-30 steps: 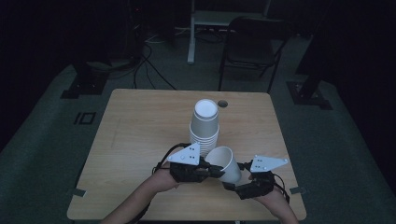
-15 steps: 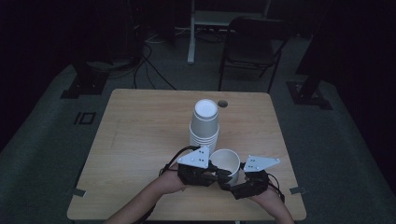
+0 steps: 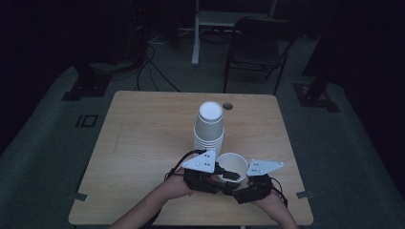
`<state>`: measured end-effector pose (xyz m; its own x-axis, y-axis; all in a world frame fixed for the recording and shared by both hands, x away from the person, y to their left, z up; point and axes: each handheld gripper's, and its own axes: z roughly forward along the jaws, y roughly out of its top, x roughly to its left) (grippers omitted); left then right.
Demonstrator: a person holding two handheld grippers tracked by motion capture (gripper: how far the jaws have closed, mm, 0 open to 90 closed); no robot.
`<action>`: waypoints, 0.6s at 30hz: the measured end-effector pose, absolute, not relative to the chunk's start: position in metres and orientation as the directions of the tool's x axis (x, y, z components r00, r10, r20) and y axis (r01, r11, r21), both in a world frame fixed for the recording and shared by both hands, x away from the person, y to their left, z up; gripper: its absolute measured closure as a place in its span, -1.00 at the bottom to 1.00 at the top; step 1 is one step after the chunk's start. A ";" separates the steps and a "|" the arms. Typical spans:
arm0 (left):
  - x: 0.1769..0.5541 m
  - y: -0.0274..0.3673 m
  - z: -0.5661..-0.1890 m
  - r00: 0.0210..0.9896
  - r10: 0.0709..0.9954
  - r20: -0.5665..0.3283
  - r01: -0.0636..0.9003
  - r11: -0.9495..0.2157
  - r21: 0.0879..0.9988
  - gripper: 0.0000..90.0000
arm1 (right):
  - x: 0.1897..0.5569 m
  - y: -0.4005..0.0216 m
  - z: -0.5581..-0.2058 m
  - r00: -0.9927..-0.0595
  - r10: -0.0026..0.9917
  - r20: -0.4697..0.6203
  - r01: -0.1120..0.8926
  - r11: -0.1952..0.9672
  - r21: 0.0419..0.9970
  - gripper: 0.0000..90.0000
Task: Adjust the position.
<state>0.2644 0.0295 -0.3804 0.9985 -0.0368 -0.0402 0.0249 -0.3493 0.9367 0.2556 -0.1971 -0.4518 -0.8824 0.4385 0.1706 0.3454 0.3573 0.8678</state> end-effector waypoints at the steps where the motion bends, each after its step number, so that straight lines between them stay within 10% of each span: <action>1: 0.264 0.032 -0.379 0.999 -0.028 -0.035 0.023 -0.340 0.940 0.47 | 0.256 -0.198 -0.452 -0.881 0.442 0.172 0.346 0.352 0.870 -0.49; 18: 0.266 0.073 -0.371 0.988 0.151 -0.033 0.069 -0.237 0.969 -0.40 | 0.257 -0.220 -0.443 -0.844 0.517 0.145 0.333 0.292 0.896 -0.49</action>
